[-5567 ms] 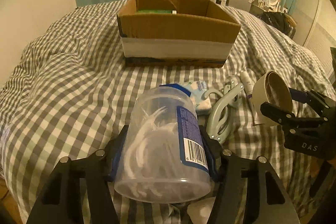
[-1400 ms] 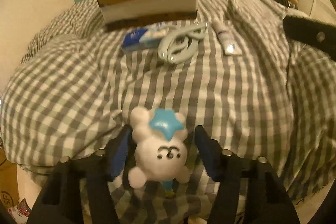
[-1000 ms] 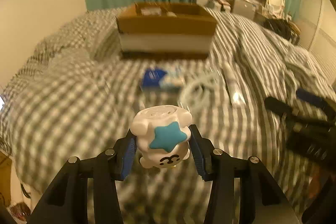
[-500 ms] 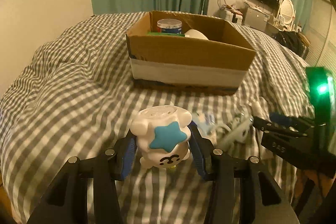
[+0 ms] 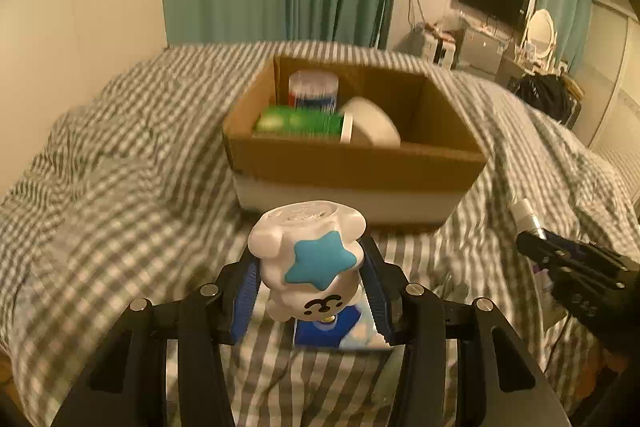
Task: Organize objects
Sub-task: 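Lower the star toy and white tube into the cardboard box and release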
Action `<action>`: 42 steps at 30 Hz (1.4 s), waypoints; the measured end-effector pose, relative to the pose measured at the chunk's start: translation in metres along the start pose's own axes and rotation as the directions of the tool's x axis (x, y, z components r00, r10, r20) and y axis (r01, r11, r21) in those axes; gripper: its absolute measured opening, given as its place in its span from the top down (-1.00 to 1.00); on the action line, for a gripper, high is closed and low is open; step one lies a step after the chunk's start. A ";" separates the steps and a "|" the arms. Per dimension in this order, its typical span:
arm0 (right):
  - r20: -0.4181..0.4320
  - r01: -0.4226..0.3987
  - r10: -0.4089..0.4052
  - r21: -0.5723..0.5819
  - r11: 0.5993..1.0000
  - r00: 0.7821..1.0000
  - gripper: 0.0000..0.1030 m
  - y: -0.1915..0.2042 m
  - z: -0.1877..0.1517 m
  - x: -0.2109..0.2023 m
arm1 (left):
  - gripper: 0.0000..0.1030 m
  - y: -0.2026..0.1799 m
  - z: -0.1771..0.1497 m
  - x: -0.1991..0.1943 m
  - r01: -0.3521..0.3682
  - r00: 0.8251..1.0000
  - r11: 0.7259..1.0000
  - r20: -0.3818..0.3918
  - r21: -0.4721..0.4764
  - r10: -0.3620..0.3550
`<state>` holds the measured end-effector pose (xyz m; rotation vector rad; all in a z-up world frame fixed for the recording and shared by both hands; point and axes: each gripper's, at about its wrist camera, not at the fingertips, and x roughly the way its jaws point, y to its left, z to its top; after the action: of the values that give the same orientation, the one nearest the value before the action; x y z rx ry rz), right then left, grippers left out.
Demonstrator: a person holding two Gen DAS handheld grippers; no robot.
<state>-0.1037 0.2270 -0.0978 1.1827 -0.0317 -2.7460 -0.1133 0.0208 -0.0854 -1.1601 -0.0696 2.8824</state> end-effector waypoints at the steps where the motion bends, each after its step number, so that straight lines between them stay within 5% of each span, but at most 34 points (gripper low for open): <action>1: 0.022 -0.003 0.003 -0.005 1.000 1.000 0.54 0.002 0.006 -0.008 | 0.05 0.000 0.006 -0.003 0.006 1.000 1.000 0.011 0.000 -0.006; 10: 0.147 -0.041 0.056 -0.104 0.994 0.988 0.54 0.026 0.077 -0.049 | 0.05 -0.005 0.075 -0.012 0.048 0.993 0.999 0.106 0.013 -0.049; 22: 0.150 -0.110 0.123 -0.088 0.990 0.981 0.54 0.043 0.156 0.009 | 0.05 -0.007 0.141 0.046 0.064 0.989 0.995 0.128 0.072 -0.073; 34: 0.088 -0.123 0.128 -0.061 0.991 0.988 0.54 0.029 0.187 0.102 | 0.05 -0.001 0.152 0.107 0.108 0.991 0.992 0.069 0.065 -0.112; 42: 0.061 -0.145 0.147 -0.043 0.989 0.987 0.52 0.023 0.183 0.128 | 0.05 -0.010 0.149 0.123 0.099 0.993 0.990 0.051 0.099 -0.105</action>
<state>-0.3197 0.1780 -0.0622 1.0384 -0.0697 -2.6437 -0.3050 0.0328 -0.0627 -1.0289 0.0084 2.7946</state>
